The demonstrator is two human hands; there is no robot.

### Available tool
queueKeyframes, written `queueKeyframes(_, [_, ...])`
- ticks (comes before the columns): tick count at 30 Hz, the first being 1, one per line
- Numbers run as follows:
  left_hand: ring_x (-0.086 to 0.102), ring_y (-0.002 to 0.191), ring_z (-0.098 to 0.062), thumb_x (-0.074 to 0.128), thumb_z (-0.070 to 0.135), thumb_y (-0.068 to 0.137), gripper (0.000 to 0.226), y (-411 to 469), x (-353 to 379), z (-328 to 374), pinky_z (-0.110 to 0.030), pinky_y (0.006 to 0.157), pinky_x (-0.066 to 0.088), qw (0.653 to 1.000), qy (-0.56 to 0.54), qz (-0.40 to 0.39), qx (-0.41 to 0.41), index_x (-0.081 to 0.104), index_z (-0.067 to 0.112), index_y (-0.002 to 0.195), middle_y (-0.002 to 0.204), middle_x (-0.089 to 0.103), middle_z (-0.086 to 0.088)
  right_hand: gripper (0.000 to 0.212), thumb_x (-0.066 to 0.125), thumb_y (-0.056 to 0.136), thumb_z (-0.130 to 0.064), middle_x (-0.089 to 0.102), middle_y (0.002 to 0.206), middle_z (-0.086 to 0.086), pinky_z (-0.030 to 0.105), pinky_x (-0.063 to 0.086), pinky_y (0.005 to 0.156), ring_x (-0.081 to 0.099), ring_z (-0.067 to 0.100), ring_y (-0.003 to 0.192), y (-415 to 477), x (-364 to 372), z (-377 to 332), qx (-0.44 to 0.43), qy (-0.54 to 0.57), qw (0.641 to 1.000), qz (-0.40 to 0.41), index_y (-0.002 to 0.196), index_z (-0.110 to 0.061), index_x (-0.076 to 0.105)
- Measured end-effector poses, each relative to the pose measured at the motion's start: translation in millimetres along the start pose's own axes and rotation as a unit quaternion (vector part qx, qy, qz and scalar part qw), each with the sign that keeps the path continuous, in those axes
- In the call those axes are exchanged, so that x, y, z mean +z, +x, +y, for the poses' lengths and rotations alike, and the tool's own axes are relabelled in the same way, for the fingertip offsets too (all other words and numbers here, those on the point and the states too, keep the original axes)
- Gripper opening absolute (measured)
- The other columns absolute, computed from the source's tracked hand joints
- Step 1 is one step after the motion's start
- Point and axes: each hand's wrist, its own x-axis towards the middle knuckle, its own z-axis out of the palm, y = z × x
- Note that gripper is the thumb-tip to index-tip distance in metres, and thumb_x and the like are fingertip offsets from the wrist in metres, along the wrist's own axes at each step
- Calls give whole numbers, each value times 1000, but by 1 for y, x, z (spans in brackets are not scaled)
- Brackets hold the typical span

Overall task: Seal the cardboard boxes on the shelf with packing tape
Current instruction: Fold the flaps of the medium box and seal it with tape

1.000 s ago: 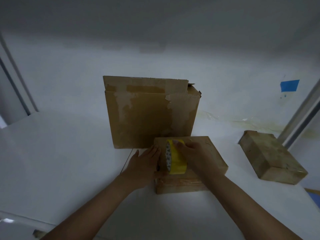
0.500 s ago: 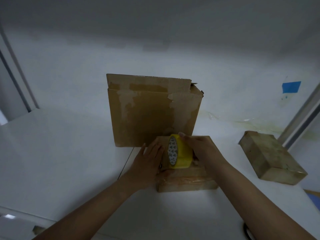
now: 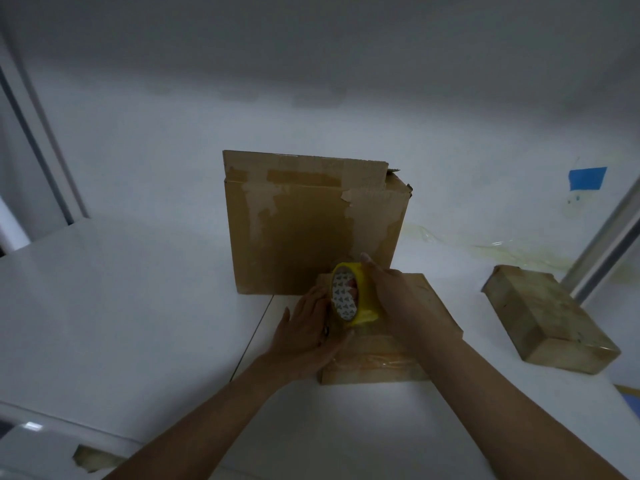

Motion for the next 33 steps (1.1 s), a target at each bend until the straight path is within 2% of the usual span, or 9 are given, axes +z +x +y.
queueKeyframes(3, [17, 147, -12, 19, 92, 72, 100, 1, 2, 3, -55, 117, 27, 999, -27, 7, -36, 22, 29, 150, 158, 19, 11, 57, 47, 98, -46, 59, 106, 12, 28, 47, 73, 54, 20, 77, 7, 2, -10, -36, -11, 999, 31, 129, 2, 52])
queueKeyframes(7, [26, 142, -11, 25, 85, 75, 87, 2, 5, 5, -51, 108, 40, 997, -47, 14, -66, 29, 32, 144, 151, 27, 12, 65, 56, 91, -54, 59, 124, 14, 45, 50, 96, 60, 31, 107, 6, -1, -23, -35, 17, 999, 37, 131, -3, 50])
queueKeyframes(12, [36, 134, -16, 52, 57, 93, 57, 8, 7, 15, -46, 99, 47, 993, -80, 39, -80, 36, 28, 140, 144, 37, 7, 53, 62, 92, -43, 62, 94, 6, 40, 58, 77, 65, 24, 82, -1, -5, -12, -3, 50, 999, 10, 123, -2, 51])
queueKeyframes(16, [34, 138, -18, 40, 64, 95, 69, 8, 8, 17, -47, 100, 48, 996, 32, 43, -76, 29, 24, 149, 151, 35, 3, 37, 56, 96, -38, 55, 77, 2, 13, 43, 36, 55, 13, 61, -19, -13, -7, -1, 21, 1000, -1, 113, -5, 56])
queueKeyframes(21, [27, 143, -20, 33, 62, 97, 66, 8, 4, 21, -55, 102, 45, 992, 74, 10, -105, 26, 26, 151, 155, 30, 4, 27, 54, 97, -39, 58, 78, -2, 22, 49, 60, 57, 11, 67, -30, -11, -3, -18, -8, 1000, -13, 89, -13, 58])
queueKeyframes(25, [19, 147, -19, 32, 47, 103, 59, 8, -1, 28, -52, 107, 40, 985, 134, -2, -113, 19, 24, 155, 160, 21, 8, 48, 57, 94, -45, 58, 121, 7, 38, 45, 92, 57, 28, 106, -30, -19, 10, 16, -49, 999, 17, 129, -13, 53])
queueKeyframes(28, [16, 148, -19, 29, 51, 102, 64, 7, -1, 35, -52, 110, 36, 984, 132, -15, -122, 13, 22, 157, 163, 13, 8, 52, 60, 93, -41, 58, 104, 9, 38, 48, 85, 57, 22, 90, -38, -21, 28, 67, -19, 998, 1, 132, -8, 49])
queueKeyframes(31, [16, 148, -22, 32, 59, 99, 73, 5, 0, 37, -50, 108, 38, 979, 165, -21, -115, 9, 20, 157, 164, 9, 7, 65, 67, 85, -51, 55, 120, 12, 46, 46, 98, 56, 30, 108, -43, -18, 41, 114, -6, 993, 11, 134, -14, 44])
queueKeyframes(33, [17, 147, -21, 31, 54, 101, 70, 4, 0, 36, -46, 105, 40, 976, 190, -20, -107, 9, 19, 158, 164, 9, 7, 54, 65, 86, -51, 57, 113, 9, 47, 46, 99, 57, 29, 103, -45, -18, 40, 102, -22, 995, 2, 124, -16, 49])
